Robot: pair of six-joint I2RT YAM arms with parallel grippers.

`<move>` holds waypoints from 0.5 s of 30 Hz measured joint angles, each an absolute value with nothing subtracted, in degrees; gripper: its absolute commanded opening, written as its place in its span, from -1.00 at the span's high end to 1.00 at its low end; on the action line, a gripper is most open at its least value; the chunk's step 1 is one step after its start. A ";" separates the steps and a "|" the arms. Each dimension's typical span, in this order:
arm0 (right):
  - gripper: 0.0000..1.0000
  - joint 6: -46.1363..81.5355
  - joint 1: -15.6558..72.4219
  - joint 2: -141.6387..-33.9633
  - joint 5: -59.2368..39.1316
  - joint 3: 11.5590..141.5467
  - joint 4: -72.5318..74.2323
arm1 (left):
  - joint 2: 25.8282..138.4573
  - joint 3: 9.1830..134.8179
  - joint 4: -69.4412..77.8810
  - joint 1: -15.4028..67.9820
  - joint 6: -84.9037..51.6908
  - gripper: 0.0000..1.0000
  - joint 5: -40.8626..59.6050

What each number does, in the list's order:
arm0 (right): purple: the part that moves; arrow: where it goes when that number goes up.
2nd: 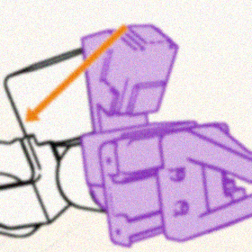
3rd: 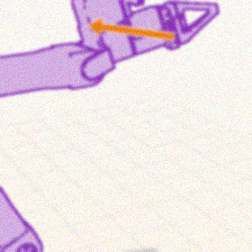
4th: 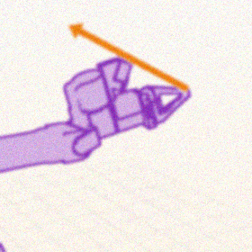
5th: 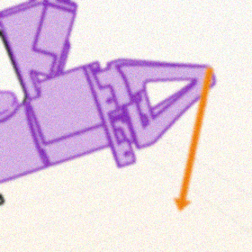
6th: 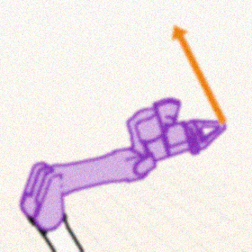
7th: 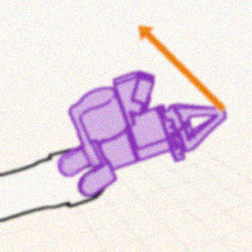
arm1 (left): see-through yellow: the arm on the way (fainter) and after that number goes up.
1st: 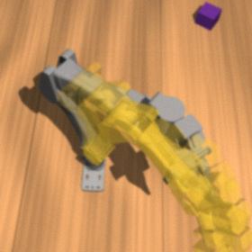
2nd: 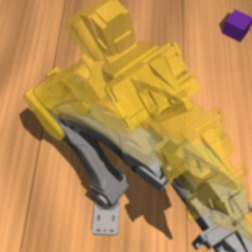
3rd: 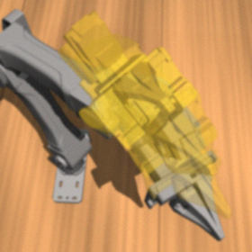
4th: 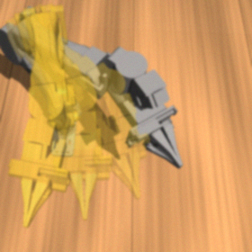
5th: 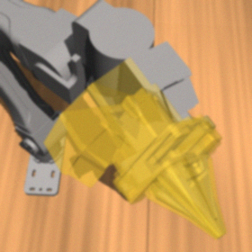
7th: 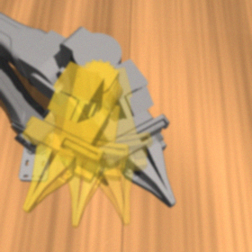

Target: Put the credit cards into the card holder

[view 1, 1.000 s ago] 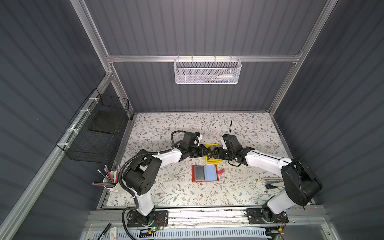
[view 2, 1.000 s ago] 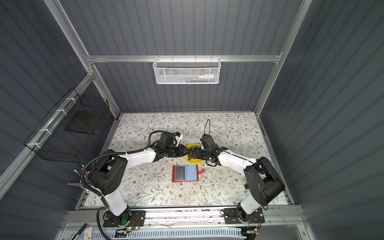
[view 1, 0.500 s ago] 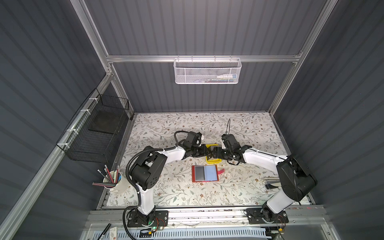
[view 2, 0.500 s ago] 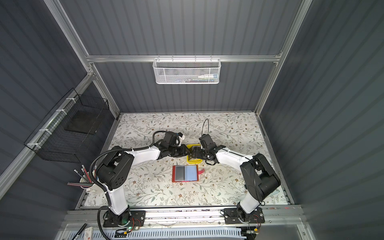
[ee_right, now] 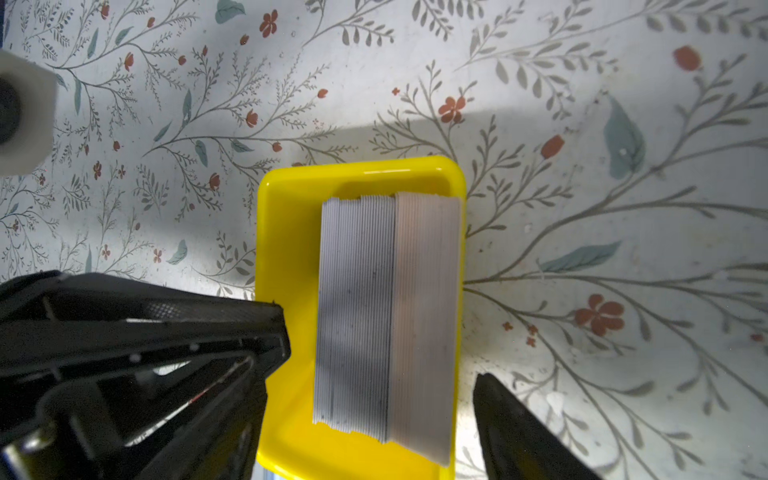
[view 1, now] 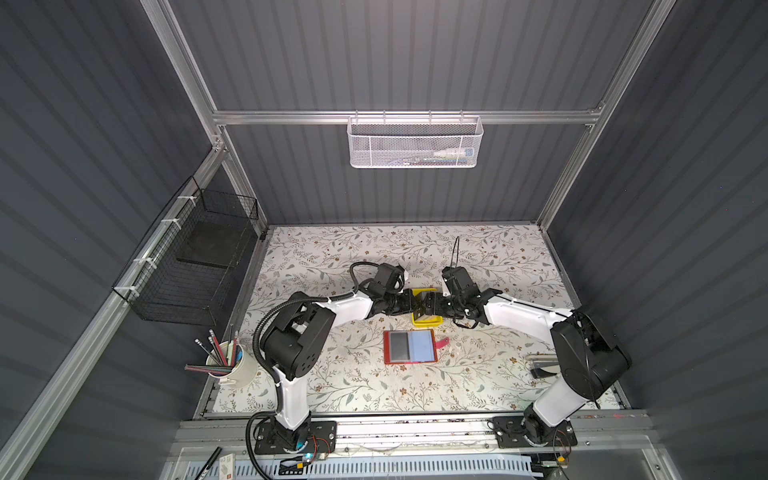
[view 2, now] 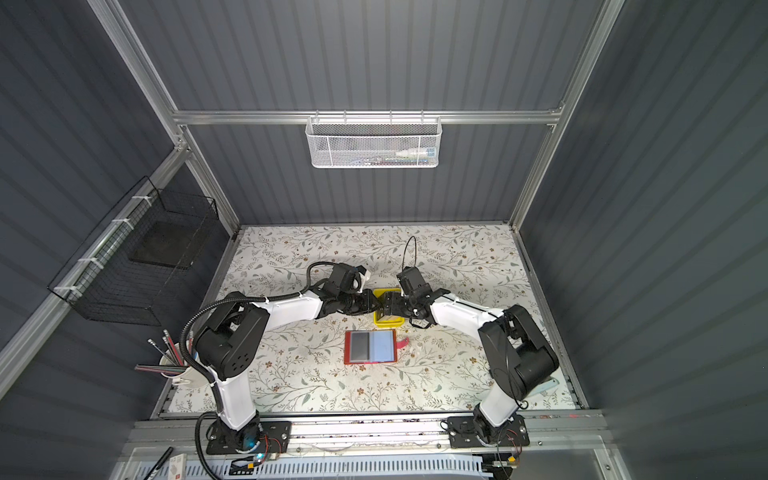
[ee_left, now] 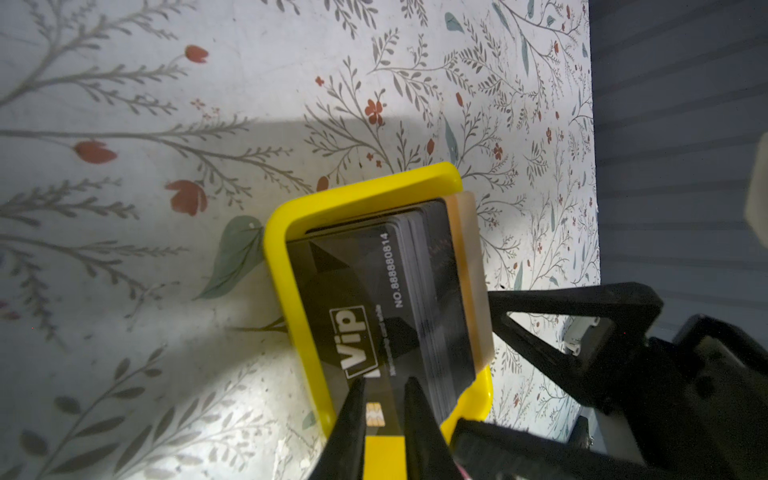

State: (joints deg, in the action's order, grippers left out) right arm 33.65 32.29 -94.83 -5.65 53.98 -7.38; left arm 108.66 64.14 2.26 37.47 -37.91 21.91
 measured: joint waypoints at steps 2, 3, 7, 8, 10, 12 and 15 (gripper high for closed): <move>-0.62 33.56 32.29 -95.68 -5.76 54.24 -7.35 | 108.66 64.14 2.26 37.47 -37.89 0.64 21.82; -0.62 33.56 32.29 -96.03 -5.78 54.24 -7.35 | 108.66 64.14 2.26 37.47 -37.89 0.65 21.80; -0.62 33.56 32.29 -96.99 -5.80 54.24 -7.49 | 108.66 64.14 2.26 37.47 -37.89 0.67 21.69; -0.62 33.56 32.29 -97.17 -5.80 54.24 -7.53 | 108.66 64.14 2.26 37.47 -37.89 0.67 21.61; -0.62 33.58 32.29 -97.38 -5.78 54.24 -7.57 | 108.66 64.14 2.26 37.47 -37.87 0.68 21.50; -0.62 33.56 32.29 -97.54 -5.78 54.24 -7.57 | 108.66 64.14 2.26 37.47 -37.87 0.68 21.39; -0.62 33.56 32.29 -98.02 -5.78 54.46 -7.75 | 108.66 64.14 2.26 37.47 -37.80 0.69 21.39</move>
State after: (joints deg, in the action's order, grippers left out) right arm 33.56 32.29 -98.02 -5.78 54.46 -7.75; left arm 108.66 64.14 2.26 37.47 -37.80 21.39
